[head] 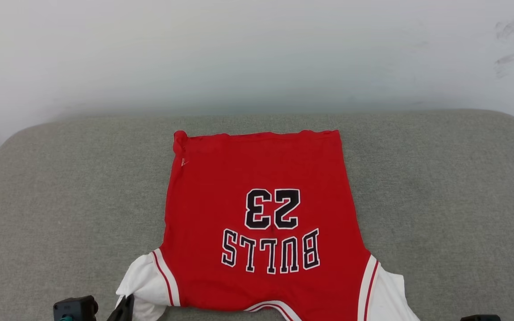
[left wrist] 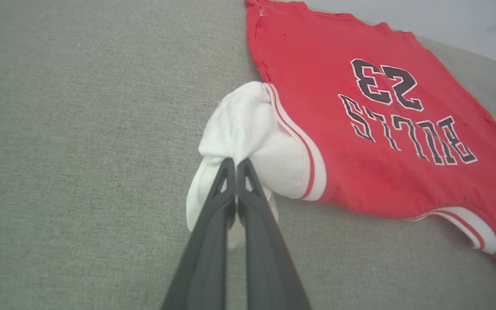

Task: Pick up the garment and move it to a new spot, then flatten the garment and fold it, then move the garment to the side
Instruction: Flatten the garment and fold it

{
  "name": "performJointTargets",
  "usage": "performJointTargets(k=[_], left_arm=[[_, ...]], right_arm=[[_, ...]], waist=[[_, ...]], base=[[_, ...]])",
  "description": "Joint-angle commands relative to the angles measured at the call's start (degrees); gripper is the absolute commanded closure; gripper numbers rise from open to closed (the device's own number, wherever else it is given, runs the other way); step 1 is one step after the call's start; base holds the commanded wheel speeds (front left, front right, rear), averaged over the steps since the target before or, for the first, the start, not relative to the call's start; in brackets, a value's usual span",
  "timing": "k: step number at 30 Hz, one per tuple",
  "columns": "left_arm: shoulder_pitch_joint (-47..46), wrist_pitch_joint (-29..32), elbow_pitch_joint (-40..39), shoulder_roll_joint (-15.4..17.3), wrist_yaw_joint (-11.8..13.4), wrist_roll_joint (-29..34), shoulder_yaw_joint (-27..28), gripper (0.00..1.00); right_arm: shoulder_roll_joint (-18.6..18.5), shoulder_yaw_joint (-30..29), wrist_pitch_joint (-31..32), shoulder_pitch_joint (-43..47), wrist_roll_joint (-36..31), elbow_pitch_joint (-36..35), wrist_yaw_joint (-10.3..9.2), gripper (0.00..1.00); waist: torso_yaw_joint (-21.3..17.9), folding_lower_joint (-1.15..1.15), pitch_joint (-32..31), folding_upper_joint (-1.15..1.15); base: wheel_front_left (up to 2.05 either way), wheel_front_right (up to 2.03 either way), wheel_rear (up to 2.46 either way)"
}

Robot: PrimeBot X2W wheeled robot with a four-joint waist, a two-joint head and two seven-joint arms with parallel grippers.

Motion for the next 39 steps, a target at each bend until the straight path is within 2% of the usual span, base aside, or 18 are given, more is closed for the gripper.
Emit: performJointTargets(k=[1,2,3,10,16,21,28,32,39], left_arm=[[0.6,0.1,-0.8,0.3,0.5,0.4,-0.1,1.0],[0.8,0.0,-1.5,0.3,0.8,0.6,-0.1,1.0],[0.7,-0.3,-2.0,-0.1,1.3,0.7,0.0,1.0],[-2.5,-0.9,-5.4,-0.4,1.6,2.6,-0.9,1.0],[-8.0,-1.8,-8.9,-0.6,0.6,4.6,-1.5,1.0],[-13.8,-2.8,-11.0,-1.8,-0.9,6.3,-2.9,1.0],[-21.0,-4.4,-11.0,-4.2,-4.1,7.1,-5.1,1.0],[-24.3,-5.5,-10.0,-5.2,-5.9,7.3,-5.7,1.0],[-28.8,-6.3,-8.3,-6.5,-8.6,8.0,-7.9,1.0]], right_arm=[[0.3,-0.3,-0.5,0.2,-0.2,0.0,-0.02,0.96],[0.5,-0.5,-1.0,0.1,0.1,0.4,-0.02,0.58],[0.6,-0.4,-1.9,-0.4,-0.6,0.8,-0.02,0.0],[-0.4,-2.6,-11.9,-10.5,1.2,2.6,-0.02,0.0],[-1.5,-6.3,-15.0,-27.3,2.9,11.1,-0.02,0.0],[-4.0,-7.3,-13.1,-45.4,3.5,22.7,-0.02,0.0],[-7.4,-7.6,-5.1,-65.9,0.1,37.6,-0.02,0.0],[-7.9,-7.6,-0.6,-73.5,-1.8,43.9,-0.01,0.0],[-9.2,-10.1,3.1,-82.7,-6.4,52.0,-0.02,0.0]], waist=[[0.1,0.02,0.3,0.0],[0.1,0.02,0.4,0.0],[0.2,0.02,0.6,0.0],[1.8,0.02,3.0,0.0],[4.3,0.02,10.2,0.0],[6.9,0.02,17.2,0.0],[11.4,0.02,24.9,0.0],[13.4,0.02,27.7,0.0],[16.4,0.02,31.7,0.0]], base=[[0.0,0.0,0.0],[0.0,0.0,0.0],[0.0,0.0,0.0],[0.0,0.0,0.0],[0.0,0.0,0.0],[0.0,0.0,0.0],[0.0,0.0,0.0],[0.0,0.0,0.0],[0.0,0.0,0.0]])
